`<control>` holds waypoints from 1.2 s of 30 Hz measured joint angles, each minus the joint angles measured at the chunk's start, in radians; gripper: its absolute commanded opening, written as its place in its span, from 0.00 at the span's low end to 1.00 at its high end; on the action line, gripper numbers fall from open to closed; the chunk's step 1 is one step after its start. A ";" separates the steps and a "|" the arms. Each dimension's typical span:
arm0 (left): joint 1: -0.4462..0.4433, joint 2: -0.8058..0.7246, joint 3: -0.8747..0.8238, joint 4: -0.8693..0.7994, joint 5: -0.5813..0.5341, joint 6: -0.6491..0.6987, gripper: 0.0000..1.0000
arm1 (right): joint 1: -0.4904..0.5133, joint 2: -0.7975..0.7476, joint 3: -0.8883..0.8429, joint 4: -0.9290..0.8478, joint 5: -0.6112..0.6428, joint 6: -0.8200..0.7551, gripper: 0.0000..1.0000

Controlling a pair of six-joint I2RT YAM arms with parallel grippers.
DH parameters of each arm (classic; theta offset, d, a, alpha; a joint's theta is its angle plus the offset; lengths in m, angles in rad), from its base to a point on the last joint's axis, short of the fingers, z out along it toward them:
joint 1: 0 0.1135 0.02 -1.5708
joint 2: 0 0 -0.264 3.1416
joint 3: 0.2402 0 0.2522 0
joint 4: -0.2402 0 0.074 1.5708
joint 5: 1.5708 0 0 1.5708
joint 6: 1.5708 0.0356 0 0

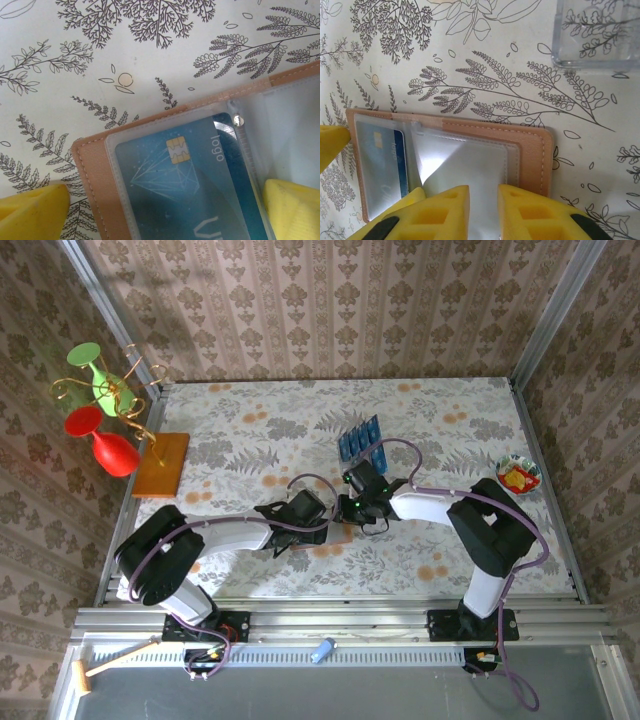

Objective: Put the credit cards into the card holder

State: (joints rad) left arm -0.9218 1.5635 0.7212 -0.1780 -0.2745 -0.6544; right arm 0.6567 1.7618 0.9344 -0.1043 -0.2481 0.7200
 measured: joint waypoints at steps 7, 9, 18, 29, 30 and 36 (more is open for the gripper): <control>0.000 0.000 0.000 0.000 0.000 0.000 1.00 | -0.005 -0.037 -0.021 0.012 -0.008 0.021 0.39; 0.000 0.000 0.000 0.000 0.000 0.000 1.00 | -0.007 -0.056 -0.037 0.023 -0.015 0.030 0.40; 0.000 0.001 0.000 0.000 0.000 0.000 1.00 | -0.007 -0.087 -0.105 0.101 -0.056 0.100 0.40; 0.000 0.001 0.000 0.001 -0.002 0.000 1.00 | -0.002 -0.083 -0.143 0.174 -0.084 0.151 0.40; 0.000 0.001 0.000 0.001 -0.002 0.000 1.00 | 0.000 -0.081 -0.143 0.177 -0.087 0.152 0.40; 0.000 0.001 0.000 0.001 -0.003 0.000 1.00 | 0.002 -0.079 -0.143 0.185 -0.105 0.163 0.39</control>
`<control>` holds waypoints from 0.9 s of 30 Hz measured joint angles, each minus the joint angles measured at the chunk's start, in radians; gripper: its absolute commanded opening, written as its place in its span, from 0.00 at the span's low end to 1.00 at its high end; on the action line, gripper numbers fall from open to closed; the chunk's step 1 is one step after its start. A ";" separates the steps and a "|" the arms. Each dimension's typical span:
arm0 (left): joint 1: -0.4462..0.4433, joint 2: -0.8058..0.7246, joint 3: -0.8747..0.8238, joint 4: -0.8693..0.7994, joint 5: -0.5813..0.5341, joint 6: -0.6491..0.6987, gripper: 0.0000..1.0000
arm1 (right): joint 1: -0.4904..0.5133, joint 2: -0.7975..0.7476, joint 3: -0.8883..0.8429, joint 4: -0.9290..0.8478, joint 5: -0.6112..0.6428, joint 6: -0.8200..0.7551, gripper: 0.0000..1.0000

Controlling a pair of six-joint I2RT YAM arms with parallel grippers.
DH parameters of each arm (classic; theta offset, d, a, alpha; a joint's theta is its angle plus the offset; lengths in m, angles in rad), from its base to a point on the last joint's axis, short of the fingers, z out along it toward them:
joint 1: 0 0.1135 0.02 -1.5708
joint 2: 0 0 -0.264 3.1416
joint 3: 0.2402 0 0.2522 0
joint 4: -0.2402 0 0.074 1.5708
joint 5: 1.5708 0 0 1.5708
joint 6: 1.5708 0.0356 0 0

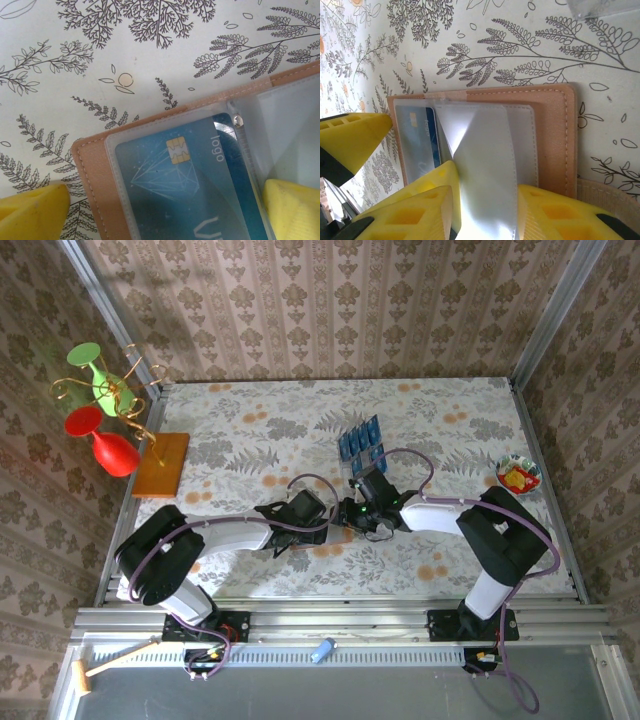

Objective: Put the credit cards into the card holder

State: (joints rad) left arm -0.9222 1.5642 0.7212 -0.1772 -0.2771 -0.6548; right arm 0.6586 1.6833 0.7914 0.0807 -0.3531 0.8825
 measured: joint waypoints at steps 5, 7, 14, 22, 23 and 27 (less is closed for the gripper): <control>0.000 -0.026 0.000 -0.017 -0.001 0.002 1.00 | 0.000 -0.003 0.000 0.002 -0.016 0.013 0.40; 0.002 -0.060 0.000 -0.028 -0.003 0.005 1.00 | 0.002 -0.008 0.000 0.002 -0.023 0.015 0.40; 0.055 -0.248 -0.002 -0.066 -0.011 0.010 1.00 | 0.033 -0.013 0.048 -0.010 -0.026 0.016 0.43; 0.145 -0.413 -0.068 -0.092 -0.003 0.013 1.00 | 0.112 0.007 0.157 -0.063 0.010 0.022 0.47; 0.158 -0.433 -0.080 -0.100 -0.004 0.014 1.00 | 0.122 0.029 0.177 -0.062 0.010 0.029 0.47; 0.200 -0.488 -0.130 -0.141 -0.008 0.019 1.00 | 0.166 0.125 0.241 -0.050 0.009 0.047 0.47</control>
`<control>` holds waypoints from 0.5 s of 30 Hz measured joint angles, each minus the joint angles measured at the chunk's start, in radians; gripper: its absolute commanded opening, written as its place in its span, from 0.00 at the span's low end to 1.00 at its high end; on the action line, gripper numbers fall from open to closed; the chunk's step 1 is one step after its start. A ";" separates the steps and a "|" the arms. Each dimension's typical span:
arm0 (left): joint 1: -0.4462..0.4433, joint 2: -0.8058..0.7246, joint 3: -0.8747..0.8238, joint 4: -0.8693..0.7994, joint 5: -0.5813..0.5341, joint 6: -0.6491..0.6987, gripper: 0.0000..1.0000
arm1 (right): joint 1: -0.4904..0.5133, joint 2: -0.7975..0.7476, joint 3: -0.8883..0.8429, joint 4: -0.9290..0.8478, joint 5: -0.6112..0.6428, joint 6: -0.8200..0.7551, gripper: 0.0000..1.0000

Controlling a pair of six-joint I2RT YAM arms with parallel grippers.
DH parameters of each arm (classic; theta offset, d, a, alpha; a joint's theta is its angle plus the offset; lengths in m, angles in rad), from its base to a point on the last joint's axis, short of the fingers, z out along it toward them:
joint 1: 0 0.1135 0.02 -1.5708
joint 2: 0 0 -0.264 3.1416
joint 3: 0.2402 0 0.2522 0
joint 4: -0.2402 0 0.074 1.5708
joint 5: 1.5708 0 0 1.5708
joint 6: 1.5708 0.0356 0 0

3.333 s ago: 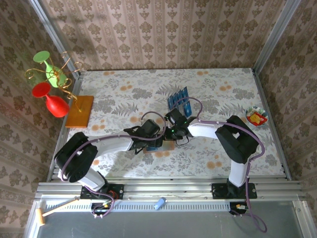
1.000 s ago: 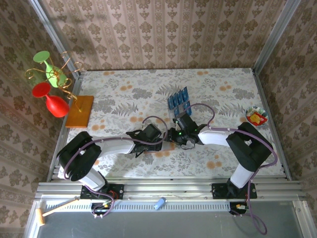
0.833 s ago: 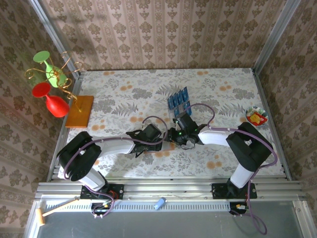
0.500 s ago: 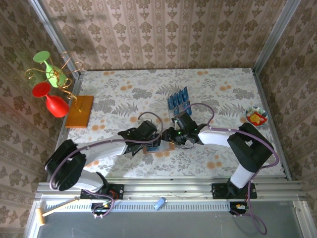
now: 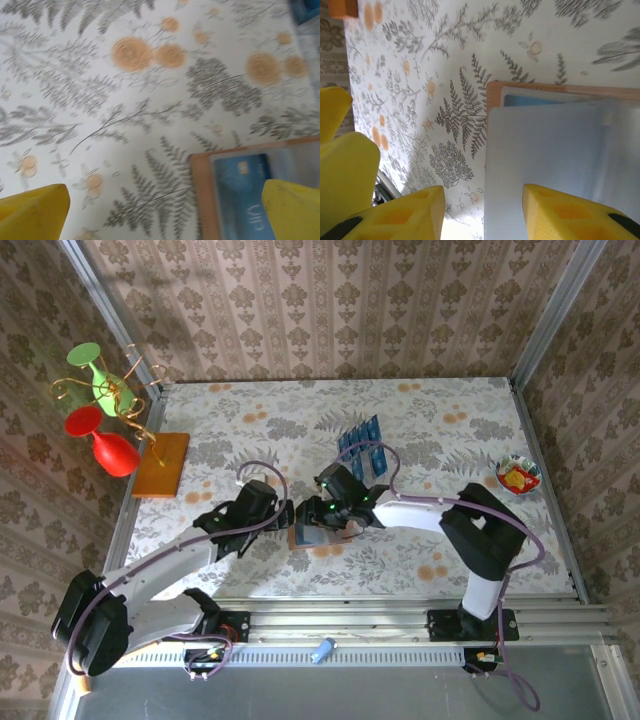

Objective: Put the credit cards into the card holder

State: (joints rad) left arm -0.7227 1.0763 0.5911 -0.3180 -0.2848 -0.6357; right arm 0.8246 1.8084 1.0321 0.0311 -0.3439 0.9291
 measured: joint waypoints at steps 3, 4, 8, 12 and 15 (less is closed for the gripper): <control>0.012 -0.034 -0.022 -0.004 0.012 0.000 1.00 | 0.033 0.067 0.027 0.017 0.000 0.015 0.47; 0.018 -0.046 -0.025 -0.005 0.018 0.000 1.00 | 0.041 0.084 0.032 0.021 0.000 0.019 0.47; 0.032 -0.068 -0.030 -0.005 0.031 0.002 1.00 | 0.057 0.098 0.033 0.024 0.000 0.029 0.47; 0.037 -0.069 -0.041 -0.004 0.043 0.004 1.00 | 0.055 0.095 0.037 0.017 0.000 0.028 0.47; 0.042 -0.067 -0.044 -0.005 0.054 0.004 1.00 | 0.049 0.076 0.053 -0.020 0.003 0.014 0.47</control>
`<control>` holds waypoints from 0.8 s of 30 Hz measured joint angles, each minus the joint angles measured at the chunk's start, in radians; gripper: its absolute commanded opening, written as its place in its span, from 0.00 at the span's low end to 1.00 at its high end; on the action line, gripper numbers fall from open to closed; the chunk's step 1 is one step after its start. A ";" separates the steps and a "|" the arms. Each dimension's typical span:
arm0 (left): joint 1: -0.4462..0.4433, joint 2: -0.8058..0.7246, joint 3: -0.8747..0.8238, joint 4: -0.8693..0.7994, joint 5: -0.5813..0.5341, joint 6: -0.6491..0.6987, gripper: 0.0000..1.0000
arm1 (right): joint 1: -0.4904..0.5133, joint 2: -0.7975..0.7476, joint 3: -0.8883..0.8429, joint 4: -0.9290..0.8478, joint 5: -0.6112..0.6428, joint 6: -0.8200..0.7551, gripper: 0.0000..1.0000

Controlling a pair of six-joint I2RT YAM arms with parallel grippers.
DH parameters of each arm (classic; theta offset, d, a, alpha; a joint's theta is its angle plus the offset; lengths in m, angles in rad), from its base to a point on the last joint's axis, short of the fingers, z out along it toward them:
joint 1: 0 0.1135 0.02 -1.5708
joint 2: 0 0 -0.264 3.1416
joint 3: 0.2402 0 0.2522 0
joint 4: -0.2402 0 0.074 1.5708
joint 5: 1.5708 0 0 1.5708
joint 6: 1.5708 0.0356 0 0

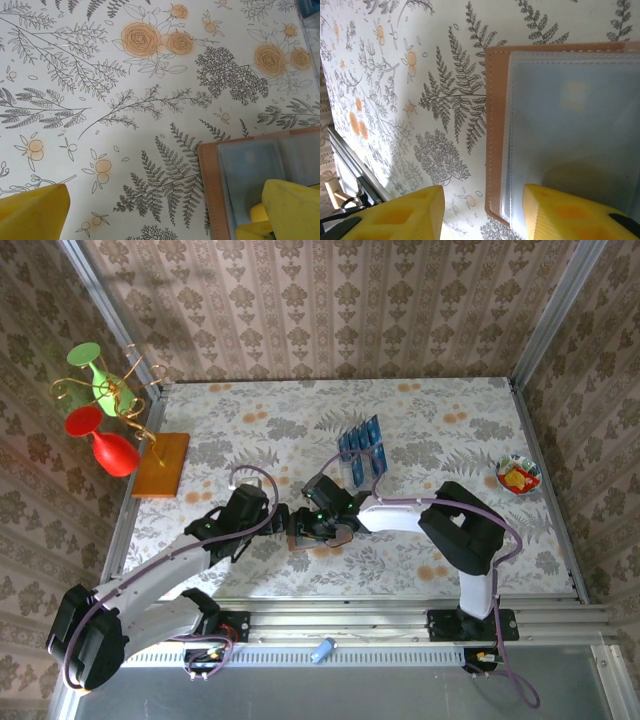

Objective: Put the credit cards into the card holder

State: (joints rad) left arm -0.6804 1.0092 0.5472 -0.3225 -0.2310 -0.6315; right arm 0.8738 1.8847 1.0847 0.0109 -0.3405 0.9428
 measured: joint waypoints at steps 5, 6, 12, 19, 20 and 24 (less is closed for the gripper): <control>0.008 0.012 0.000 0.014 0.004 0.012 1.00 | -0.057 -0.095 0.041 -0.132 0.024 -0.062 0.47; 0.008 0.020 0.000 0.010 0.006 0.018 1.00 | -0.074 -0.118 0.053 -0.154 0.030 -0.076 0.47; 0.008 0.063 0.000 0.008 0.026 0.045 1.00 | -0.213 -0.280 0.175 -0.327 0.136 -0.206 0.47; 0.008 0.103 0.000 0.018 0.044 0.060 1.00 | -0.269 -0.253 0.323 -0.589 0.344 -0.383 0.42; 0.008 0.109 0.000 0.019 0.044 0.064 1.00 | -0.271 -0.233 0.341 -0.621 0.370 -0.403 0.41; 0.008 0.128 0.008 0.015 0.043 0.075 1.00 | -0.276 -0.150 0.388 -0.711 0.442 -0.462 0.38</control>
State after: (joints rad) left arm -0.6724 1.1374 0.5552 -0.3073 -0.1875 -0.5568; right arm 0.5980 1.7344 1.4727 -0.7002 0.1013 0.4812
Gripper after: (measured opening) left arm 0.999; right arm 0.391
